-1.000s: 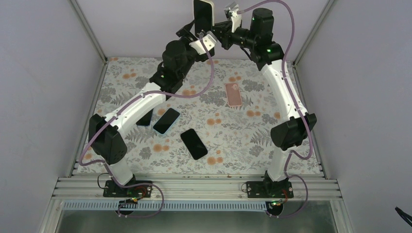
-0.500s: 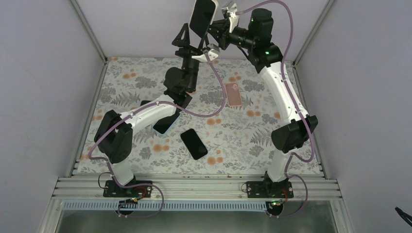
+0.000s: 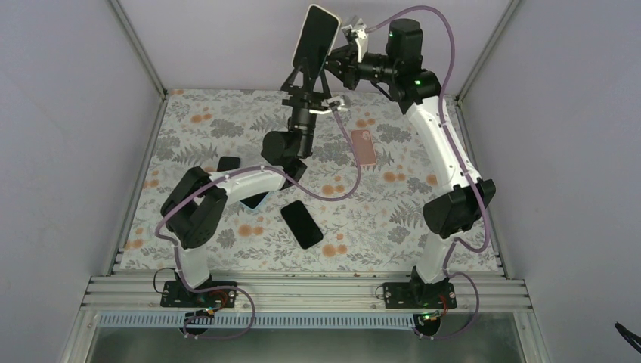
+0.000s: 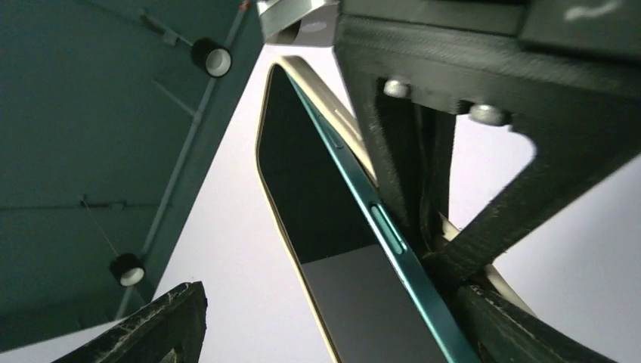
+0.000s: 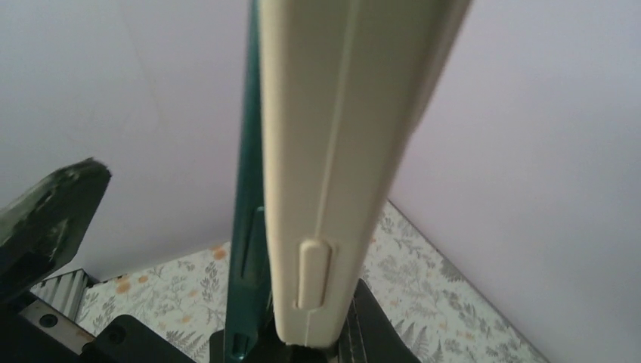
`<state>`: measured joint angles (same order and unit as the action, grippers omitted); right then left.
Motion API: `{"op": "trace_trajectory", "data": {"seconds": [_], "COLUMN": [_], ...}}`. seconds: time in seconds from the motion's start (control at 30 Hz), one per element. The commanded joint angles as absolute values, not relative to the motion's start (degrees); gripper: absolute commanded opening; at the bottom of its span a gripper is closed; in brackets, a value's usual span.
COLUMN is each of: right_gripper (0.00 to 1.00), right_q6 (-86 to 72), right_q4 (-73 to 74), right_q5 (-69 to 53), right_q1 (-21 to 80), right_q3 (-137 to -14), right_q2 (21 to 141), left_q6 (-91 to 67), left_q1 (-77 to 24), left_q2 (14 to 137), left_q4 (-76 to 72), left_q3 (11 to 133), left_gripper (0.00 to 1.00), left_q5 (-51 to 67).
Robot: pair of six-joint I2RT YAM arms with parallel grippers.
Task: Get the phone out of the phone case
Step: Remove the phone case from the phone.
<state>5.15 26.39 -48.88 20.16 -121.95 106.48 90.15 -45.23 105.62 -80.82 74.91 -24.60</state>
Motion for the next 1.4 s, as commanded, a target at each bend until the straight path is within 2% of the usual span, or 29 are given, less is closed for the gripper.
{"op": "trace_trajectory", "data": {"seconds": [0.0,0.17,0.33,0.6,1.07,1.27,1.37], "right_gripper": [0.03,0.03,0.03,0.03,0.03,0.03,0.03], "right_q6": [8.11,8.16,8.23,9.04,10.6,12.28,14.77], "right_q4": [36.45,36.39,36.58,38.08,39.69,41.71,45.79], "right_q5": [-51.66,-52.35,-53.64,-56.35,-59.17,-62.7,-63.07], "right_q1": [20.57,20.62,20.57,20.22,19.72,17.68,17.0], "right_q3": [-118.14,-116.41,-115.67,-116.02,-116.37,-116.43,-118.67], "right_q2": [109.35,109.13,108.9,106.0,102.14,100.89,101.6], "left_q6": [95.43,97.75,99.07,95.11,89.0,85.33,84.46], "left_q1": [-46.84,-46.48,-45.14,-40.95,-37.57,-36.73,-36.2], "left_q2": [104.34,105.68,106.11,102.38,98.93,97.0,96.38], "left_q4": [-103.85,-104.84,-104.67,-102.45,-98.11,-94.25,-93.0], "left_q3": [77.0,79.53,80.2,74.75,70.09,70.08,70.05], "left_gripper": [0.76,0.71,0.7,0.65,0.3,0.25,0.13], "left_q5": [-16.51,-17.07,-17.86,-21.75,-25.21,-27.49,-28.11]}}
